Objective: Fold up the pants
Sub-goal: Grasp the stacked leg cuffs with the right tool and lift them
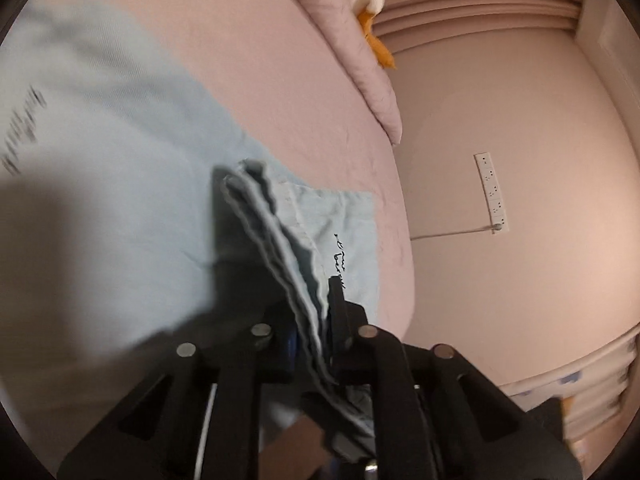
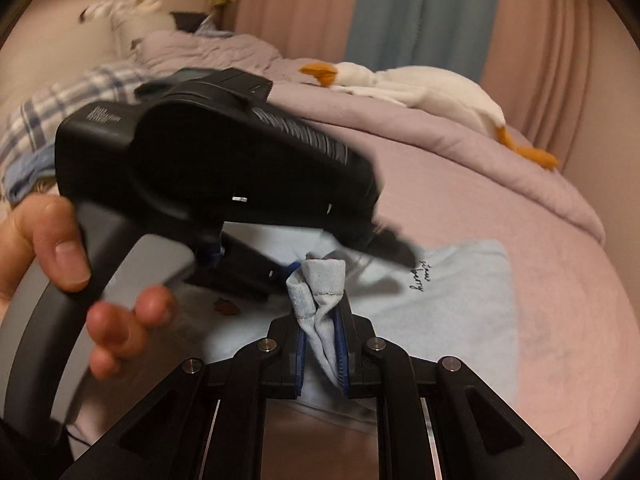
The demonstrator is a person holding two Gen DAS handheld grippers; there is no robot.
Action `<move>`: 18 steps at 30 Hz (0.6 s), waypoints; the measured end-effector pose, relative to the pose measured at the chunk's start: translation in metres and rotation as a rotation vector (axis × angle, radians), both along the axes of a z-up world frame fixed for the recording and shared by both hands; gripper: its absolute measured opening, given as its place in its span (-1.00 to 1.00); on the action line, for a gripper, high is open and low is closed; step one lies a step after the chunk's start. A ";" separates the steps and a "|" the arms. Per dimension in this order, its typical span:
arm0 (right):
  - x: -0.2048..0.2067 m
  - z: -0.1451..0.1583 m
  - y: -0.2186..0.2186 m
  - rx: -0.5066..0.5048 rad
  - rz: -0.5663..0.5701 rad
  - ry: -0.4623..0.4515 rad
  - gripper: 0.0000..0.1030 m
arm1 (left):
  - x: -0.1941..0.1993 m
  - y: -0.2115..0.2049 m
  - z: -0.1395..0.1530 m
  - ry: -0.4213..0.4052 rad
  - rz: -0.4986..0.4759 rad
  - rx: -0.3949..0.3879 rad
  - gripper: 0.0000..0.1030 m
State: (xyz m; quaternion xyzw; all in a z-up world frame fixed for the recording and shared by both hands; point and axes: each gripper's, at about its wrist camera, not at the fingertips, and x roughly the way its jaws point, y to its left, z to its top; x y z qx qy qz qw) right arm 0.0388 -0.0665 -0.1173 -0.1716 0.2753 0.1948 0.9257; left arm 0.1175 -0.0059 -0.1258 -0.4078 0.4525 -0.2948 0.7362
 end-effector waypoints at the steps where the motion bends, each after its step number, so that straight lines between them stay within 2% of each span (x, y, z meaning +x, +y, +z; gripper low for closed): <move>1: -0.001 0.002 0.001 -0.003 0.007 -0.007 -0.72 | 0.000 0.002 0.003 -0.022 0.004 0.007 -0.81; 3: 0.000 0.008 0.002 0.012 0.024 -0.013 -0.72 | -0.007 0.012 0.017 -0.089 0.026 0.037 -0.81; 6: 0.000 0.016 0.013 0.022 0.065 -0.045 -0.72 | -0.010 0.026 0.024 -0.133 0.055 0.092 -0.82; 9: -0.001 0.013 0.028 0.016 0.109 -0.043 -0.72 | -0.009 0.038 0.018 -0.129 0.074 0.155 -0.82; 11: 0.000 0.008 0.041 0.004 0.138 -0.035 -0.72 | -0.010 0.049 0.007 -0.091 0.110 0.264 -0.82; 12: 0.002 0.003 0.047 -0.007 0.151 -0.024 -0.68 | -0.011 0.056 0.001 -0.070 0.128 0.304 -0.68; 13: 0.006 -0.005 0.055 -0.025 0.163 0.017 -0.59 | -0.011 0.061 -0.006 -0.041 0.148 0.333 -0.58; 14: 0.008 -0.012 0.059 -0.030 0.170 0.054 -0.39 | -0.012 0.066 -0.011 -0.018 0.160 0.351 -0.42; 15: 0.013 -0.020 0.062 -0.027 0.176 0.114 -0.27 | -0.014 0.073 -0.013 -0.011 0.172 0.350 -0.41; 16: 0.016 -0.026 0.062 -0.009 0.185 0.175 -0.24 | -0.017 0.078 -0.014 -0.014 0.178 0.348 -0.41; 18: 0.017 -0.028 0.057 0.023 0.186 0.212 -0.18 | -0.020 0.083 -0.009 -0.029 0.195 0.381 -0.36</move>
